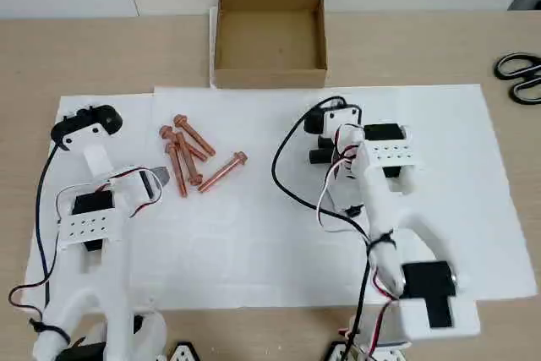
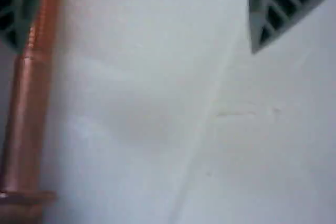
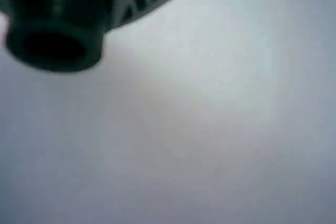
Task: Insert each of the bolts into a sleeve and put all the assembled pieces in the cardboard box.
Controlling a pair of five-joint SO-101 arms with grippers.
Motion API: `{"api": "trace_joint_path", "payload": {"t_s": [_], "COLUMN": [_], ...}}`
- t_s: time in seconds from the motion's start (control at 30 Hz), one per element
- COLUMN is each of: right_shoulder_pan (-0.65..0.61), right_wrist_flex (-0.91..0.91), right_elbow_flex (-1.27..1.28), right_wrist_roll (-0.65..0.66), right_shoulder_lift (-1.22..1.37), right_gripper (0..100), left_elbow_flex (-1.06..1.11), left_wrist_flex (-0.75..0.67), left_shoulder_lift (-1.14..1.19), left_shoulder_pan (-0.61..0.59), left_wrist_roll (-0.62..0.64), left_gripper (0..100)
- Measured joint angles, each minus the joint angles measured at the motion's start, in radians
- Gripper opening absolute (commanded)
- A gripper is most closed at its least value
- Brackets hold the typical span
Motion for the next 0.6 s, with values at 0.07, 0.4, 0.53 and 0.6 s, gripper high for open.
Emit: {"api": "trace_joint_path", "payload": {"t_s": [0.07,0.4,0.53,0.6], "right_shoulder_pan": [0.0,-0.023,-0.064,-0.078], "right_wrist_flex": [0.0,0.002,0.038,0.04], "right_elbow_flex": [0.0,0.0,-0.002,-0.002], "right_wrist_roll": [-0.006,-0.009,-0.009,-0.009], "right_shoulder_lift": [0.018,0.025,0.025,0.025], "right_gripper": [7.6,11.7,16.7,16.6], "left_elbow_flex": [0.0,0.0,0.0,0.0], "left_wrist_flex": [0.0,0.0,0.0,0.0], "left_shoulder_lift": [0.0,0.0,0.0,0.0], "left_shoulder_pan": [0.0,0.0,0.0,0.0], "left_wrist_roll": [0.0,0.0,0.0,0.0], "left_gripper": [26,26,26,26]}}
